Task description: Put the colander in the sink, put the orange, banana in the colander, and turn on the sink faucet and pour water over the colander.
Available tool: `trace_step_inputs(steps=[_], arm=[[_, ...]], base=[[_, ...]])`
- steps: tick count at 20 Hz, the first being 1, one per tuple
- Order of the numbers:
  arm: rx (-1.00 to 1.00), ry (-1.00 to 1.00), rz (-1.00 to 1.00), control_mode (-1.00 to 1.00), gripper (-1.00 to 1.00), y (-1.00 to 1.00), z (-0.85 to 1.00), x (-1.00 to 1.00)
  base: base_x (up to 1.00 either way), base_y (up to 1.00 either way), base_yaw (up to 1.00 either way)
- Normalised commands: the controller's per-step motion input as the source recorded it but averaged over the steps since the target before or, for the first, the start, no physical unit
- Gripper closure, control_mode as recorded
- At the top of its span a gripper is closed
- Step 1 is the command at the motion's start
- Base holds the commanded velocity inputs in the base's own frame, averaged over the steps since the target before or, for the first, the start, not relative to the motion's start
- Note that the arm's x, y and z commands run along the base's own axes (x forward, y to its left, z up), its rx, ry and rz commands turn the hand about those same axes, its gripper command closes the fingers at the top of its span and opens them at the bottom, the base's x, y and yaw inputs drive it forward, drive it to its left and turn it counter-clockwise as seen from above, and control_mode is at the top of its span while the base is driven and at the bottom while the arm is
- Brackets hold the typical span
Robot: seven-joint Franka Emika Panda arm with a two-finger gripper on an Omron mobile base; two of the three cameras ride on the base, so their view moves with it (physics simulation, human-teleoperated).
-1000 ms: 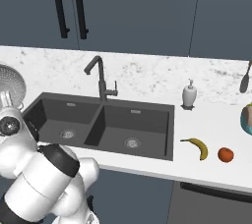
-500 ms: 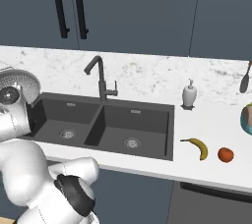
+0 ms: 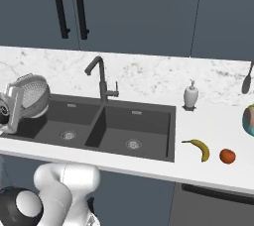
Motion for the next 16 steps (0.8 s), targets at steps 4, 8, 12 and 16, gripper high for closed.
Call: trace_step_inputs(steps=[4, 8, 12, 16], arm=[[-0.01, 0.25, -0.32, -1.00, 1.00, -0.07, 0.00, 0.00], [0.03, 0.16, -0.17, -1.00, 1.00, -0.05, 0.00, 0.00], [0.08, -0.02, -0.17, -1.00, 1.00, -0.01, -0.21, 0.00], [0.10, -0.01, -0.16, -1.00, 1.00, -0.09, -0.33, 0.11]], base=[[0.00, 0.00, 0.00], [0.00, 0.00, 0.00], [0.00, 0.00, 0.00], [0.00, 0.00, 0.00]])
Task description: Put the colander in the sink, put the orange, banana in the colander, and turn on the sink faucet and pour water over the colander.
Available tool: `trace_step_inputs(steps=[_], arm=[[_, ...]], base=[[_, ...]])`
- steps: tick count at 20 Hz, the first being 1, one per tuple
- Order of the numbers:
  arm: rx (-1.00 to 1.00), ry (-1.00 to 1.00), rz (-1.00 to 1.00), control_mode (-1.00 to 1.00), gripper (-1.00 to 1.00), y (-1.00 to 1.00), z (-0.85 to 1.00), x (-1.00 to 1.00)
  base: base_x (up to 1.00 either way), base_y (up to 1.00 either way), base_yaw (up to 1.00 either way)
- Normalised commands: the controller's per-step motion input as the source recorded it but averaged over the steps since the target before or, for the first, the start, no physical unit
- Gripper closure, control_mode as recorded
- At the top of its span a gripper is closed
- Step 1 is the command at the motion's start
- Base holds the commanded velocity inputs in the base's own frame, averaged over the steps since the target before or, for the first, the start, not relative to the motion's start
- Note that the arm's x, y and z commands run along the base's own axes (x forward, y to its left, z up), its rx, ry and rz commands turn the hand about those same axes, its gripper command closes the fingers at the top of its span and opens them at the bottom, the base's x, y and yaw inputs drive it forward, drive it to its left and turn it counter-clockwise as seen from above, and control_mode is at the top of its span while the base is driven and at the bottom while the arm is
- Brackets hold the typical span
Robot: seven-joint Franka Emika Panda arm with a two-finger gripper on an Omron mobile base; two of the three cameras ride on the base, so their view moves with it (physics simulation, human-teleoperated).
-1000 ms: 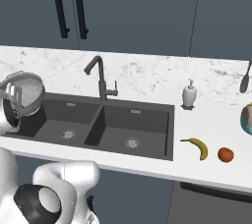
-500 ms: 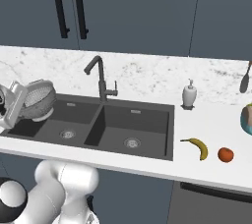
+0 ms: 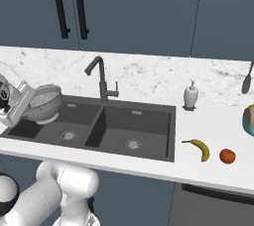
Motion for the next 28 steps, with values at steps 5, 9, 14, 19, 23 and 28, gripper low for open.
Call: trace_step_inputs(steps=[5, 9, 14, 19, 23, 28], arm=[[0.16, 0.00, -0.11, -1.00, 1.00, -0.19, -0.34, 0.28], [0.11, 0.04, -0.12, -1.00, 1.00, -0.12, -0.18, 0.41], [0.01, 0.14, -0.19, -1.00, 1.00, 0.00, -0.17, 0.46], [0.00, 0.14, -0.19, -1.00, 1.00, 0.00, -0.27, 0.42], [0.00, 0.02, -0.18, -1.00, 1.00, 0.00, -0.35, 0.41], [0.00, 0.00, -0.16, -1.00, 1.00, 0.08, -0.43, 0.33]], base=[[0.00, 0.00, 0.00], [0.00, 0.00, 0.00], [0.00, 0.00, 0.00], [0.00, 0.00, 0.00], [0.00, 0.00, 0.00], [0.00, 0.00, 0.00]])
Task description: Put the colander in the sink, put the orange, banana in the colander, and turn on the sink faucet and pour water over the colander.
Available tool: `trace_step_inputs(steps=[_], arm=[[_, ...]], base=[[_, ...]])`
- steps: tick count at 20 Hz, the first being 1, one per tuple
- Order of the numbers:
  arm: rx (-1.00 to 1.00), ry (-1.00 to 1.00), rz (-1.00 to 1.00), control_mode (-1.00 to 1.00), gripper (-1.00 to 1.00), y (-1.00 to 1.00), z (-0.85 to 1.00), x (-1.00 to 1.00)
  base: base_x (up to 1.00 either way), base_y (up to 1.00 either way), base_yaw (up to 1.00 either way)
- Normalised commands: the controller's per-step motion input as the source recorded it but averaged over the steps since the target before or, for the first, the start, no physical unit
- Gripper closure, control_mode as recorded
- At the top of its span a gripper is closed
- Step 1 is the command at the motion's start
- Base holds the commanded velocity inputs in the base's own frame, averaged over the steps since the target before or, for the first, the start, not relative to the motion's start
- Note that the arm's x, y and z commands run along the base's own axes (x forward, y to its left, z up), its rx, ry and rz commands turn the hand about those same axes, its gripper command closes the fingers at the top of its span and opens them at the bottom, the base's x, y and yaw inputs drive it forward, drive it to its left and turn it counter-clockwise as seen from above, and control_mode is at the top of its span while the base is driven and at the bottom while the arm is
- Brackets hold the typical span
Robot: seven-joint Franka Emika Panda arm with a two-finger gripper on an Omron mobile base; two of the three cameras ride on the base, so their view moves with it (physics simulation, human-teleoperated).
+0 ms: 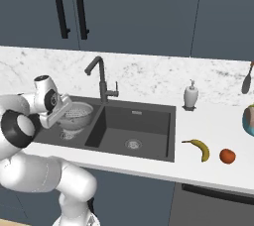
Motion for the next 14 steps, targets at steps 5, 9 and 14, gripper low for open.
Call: trace_step_inputs(steps=[5, 9, 14], arm=[[0.02, -0.05, -0.16, -1.00, 1.00, 0.42, -0.25, 0.06], [0.00, -0.06, -0.18, -1.00, 1.00, 0.48, -0.01, 0.00], [0.00, 0.00, -0.21, -1.00, 1.00, 0.09, -0.22, 0.00]], base=[[0.00, 0.00, 0.00], [0.00, 0.00, 0.00], [0.00, 0.00, 0.00]])
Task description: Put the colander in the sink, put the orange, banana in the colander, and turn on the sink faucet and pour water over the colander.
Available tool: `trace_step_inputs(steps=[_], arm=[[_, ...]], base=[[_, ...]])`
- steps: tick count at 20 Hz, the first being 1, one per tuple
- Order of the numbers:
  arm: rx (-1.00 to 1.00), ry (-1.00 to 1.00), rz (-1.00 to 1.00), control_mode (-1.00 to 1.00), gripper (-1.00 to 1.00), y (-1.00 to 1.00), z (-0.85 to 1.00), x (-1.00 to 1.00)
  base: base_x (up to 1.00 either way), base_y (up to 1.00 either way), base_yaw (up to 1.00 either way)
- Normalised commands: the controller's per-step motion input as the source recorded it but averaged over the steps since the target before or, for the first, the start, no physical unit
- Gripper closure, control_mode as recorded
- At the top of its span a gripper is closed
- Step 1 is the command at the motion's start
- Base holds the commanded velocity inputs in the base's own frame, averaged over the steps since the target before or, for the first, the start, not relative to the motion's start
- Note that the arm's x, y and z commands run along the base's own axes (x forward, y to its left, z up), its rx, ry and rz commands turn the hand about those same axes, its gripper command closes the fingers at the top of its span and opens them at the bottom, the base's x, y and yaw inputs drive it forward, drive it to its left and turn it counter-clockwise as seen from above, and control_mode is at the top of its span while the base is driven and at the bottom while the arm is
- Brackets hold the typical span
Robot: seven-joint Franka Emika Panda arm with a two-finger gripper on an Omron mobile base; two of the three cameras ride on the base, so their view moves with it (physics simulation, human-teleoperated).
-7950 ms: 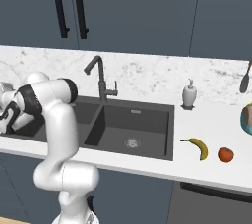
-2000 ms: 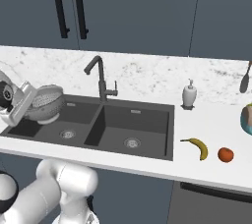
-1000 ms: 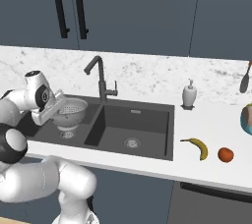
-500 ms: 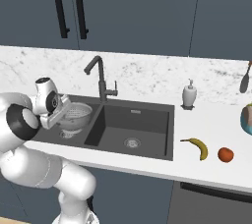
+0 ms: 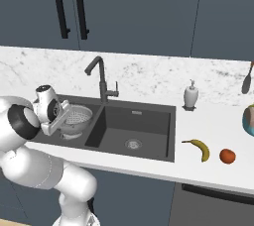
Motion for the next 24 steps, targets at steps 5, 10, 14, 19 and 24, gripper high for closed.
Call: trace_step_inputs(steps=[5, 10, 14, 19, 24], arm=[[0.00, 0.00, -0.24, -1.00, 1.00, 0.01, -0.19, 0.03], [0.00, 0.00, -0.23, -1.00, 1.00, 0.09, -0.19, 0.12], [0.00, 0.00, -0.22, -1.00, 1.00, 0.01, -0.31, 0.03], [0.01, 0.00, -0.16, -1.00, 1.00, 0.00, -0.29, -0.23], [0.00, 0.12, -0.12, -1.00, 1.00, 0.00, -0.28, -0.37]], base=[[0.00, 0.00, 0.00], [0.00, 0.00, 0.00], [0.00, 0.00, 0.00], [0.00, 0.00, 0.00], [0.00, 0.00, 0.00]])
